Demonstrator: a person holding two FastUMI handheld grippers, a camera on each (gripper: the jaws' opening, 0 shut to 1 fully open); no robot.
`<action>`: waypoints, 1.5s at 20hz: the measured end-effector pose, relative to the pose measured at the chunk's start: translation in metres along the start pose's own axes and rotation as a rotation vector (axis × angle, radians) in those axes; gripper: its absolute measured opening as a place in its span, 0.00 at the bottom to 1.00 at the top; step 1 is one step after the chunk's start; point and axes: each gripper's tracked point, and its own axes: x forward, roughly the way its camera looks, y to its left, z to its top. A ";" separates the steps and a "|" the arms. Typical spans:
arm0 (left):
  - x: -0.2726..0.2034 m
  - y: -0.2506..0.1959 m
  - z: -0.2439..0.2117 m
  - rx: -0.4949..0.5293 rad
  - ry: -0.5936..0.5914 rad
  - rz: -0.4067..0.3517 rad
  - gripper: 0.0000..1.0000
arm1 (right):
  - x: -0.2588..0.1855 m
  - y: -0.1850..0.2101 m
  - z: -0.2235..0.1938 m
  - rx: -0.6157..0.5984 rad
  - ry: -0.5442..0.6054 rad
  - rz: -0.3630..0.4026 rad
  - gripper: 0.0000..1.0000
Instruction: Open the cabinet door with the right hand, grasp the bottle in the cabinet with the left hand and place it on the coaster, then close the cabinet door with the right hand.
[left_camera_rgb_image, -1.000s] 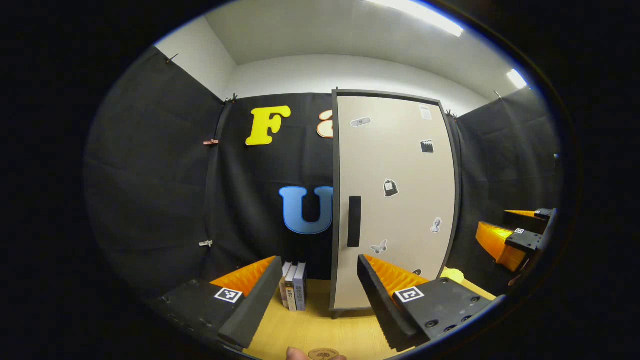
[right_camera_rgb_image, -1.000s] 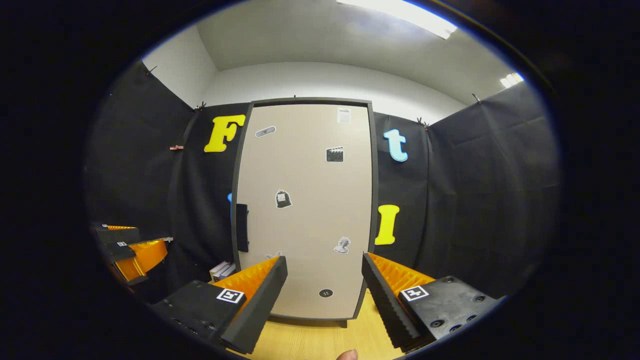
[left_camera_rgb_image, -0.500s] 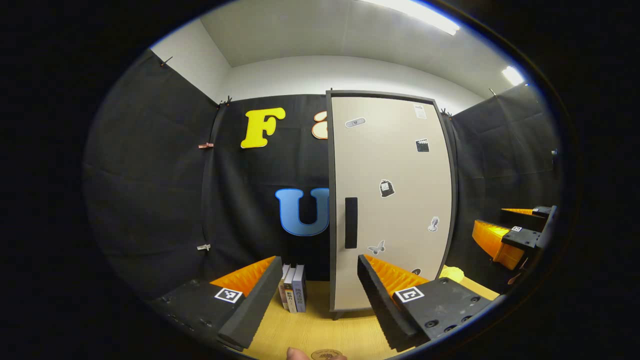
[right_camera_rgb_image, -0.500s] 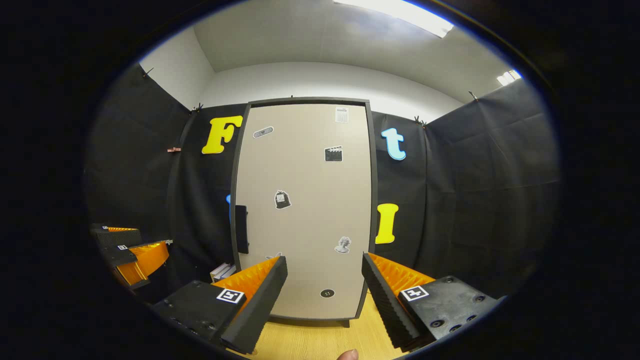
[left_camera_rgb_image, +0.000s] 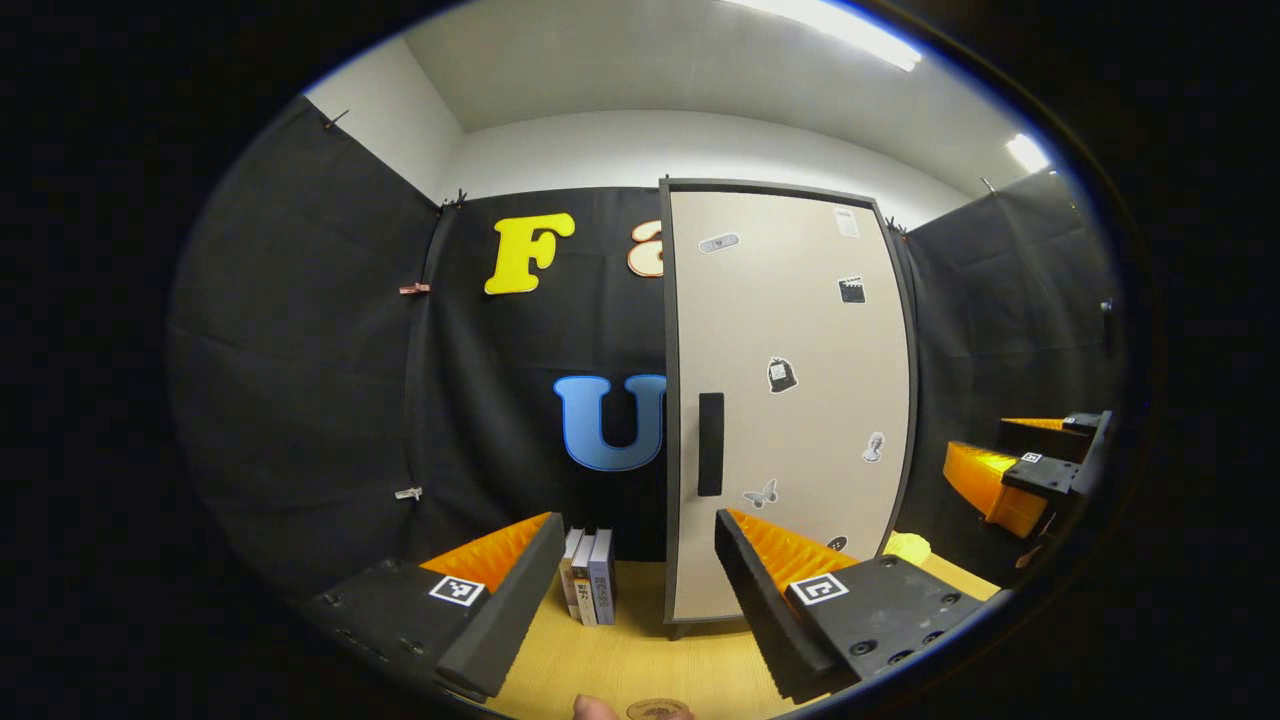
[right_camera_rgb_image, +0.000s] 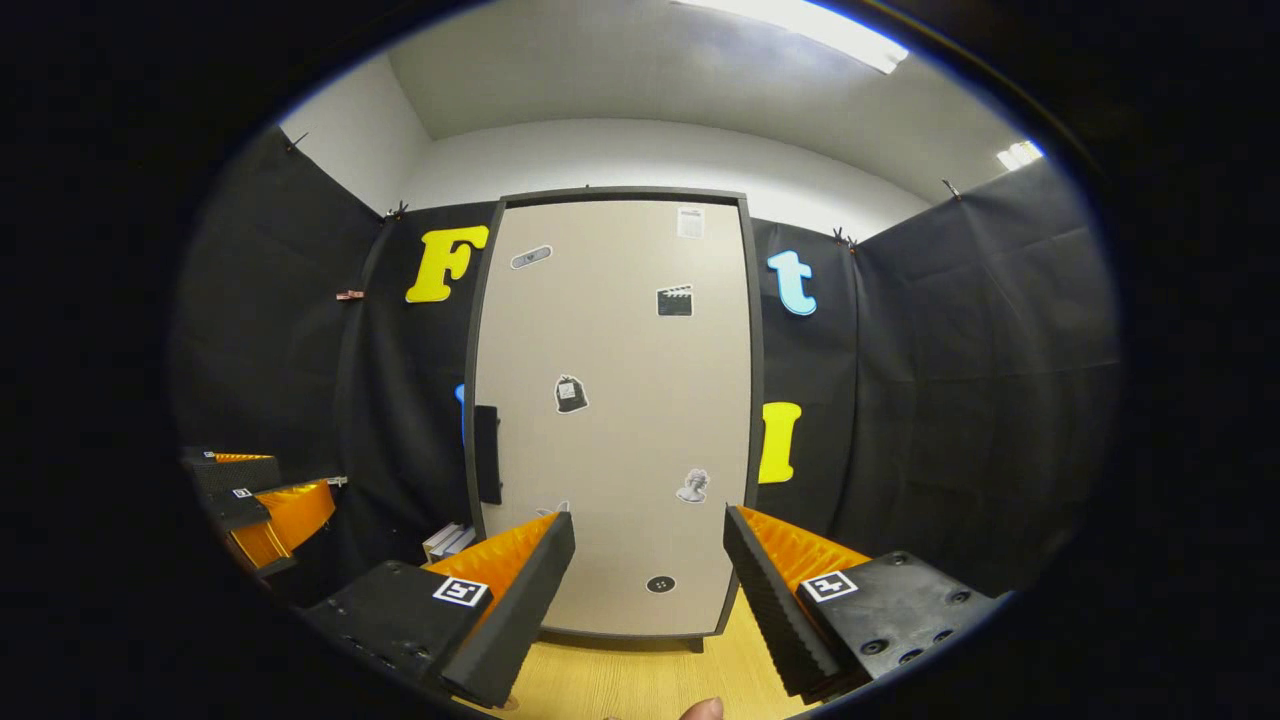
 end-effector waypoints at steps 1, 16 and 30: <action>0.001 0.003 -0.001 0.001 0.000 0.002 0.95 | -0.001 0.002 0.002 0.001 -0.010 0.011 0.97; 0.022 0.058 -0.025 0.012 0.031 0.034 0.95 | 0.131 0.137 -0.011 0.056 -0.019 0.156 0.97; 0.033 0.103 -0.050 -0.028 0.065 0.101 0.95 | 0.222 0.191 -0.050 0.120 0.011 0.107 0.45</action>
